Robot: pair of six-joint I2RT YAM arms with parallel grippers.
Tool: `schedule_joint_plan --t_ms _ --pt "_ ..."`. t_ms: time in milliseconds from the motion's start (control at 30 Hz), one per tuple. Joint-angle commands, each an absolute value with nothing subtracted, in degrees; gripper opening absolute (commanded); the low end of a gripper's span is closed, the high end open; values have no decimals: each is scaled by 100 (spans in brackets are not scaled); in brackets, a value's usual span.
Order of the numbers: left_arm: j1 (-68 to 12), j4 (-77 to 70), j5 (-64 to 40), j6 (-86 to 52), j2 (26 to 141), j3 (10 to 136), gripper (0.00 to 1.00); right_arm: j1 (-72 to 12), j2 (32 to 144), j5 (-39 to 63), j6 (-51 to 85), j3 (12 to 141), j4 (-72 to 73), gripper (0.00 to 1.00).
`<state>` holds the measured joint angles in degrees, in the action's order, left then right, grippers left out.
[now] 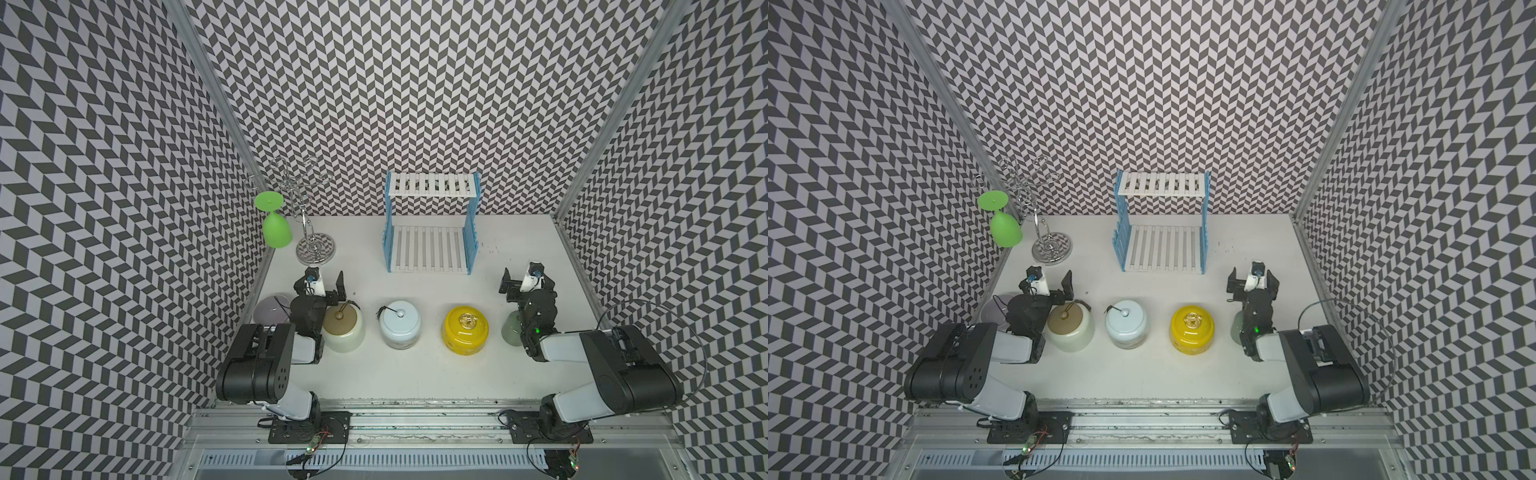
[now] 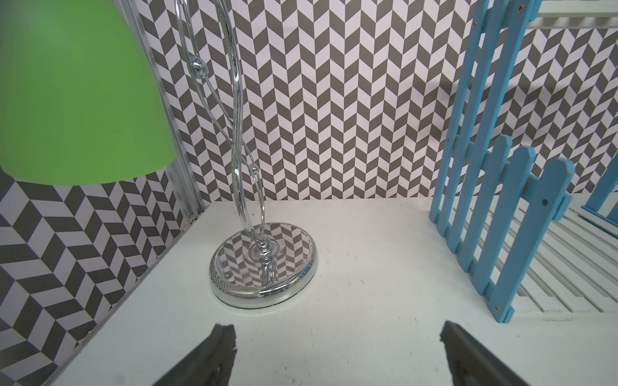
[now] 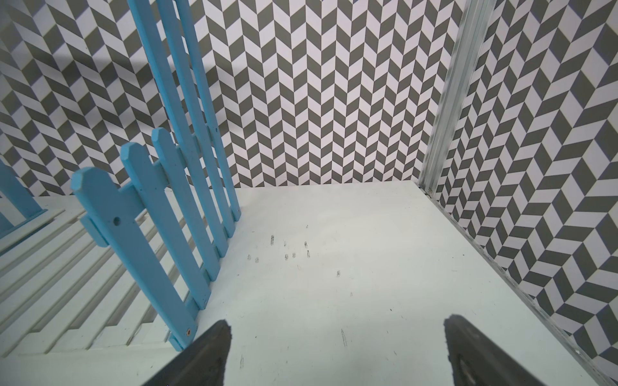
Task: Remove the tea canisters from the shelf
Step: Reset both arms
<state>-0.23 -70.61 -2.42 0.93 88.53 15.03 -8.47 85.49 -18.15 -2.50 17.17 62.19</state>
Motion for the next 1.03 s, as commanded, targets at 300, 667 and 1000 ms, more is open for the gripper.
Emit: schedule_joint_plan --t_ms 300,667,1000 --pt "-22 -6920 -176 77 8869 1564 100 -396 8880 -1038 29 1318 7475 100" --pt "-17 -6918 -185 79 8881 1565 100 -404 8983 -1094 18 1318 7803 100" --pt "-15 -6923 -185 75 8886 1564 100 -400 8992 -1101 26 1327 7787 100"
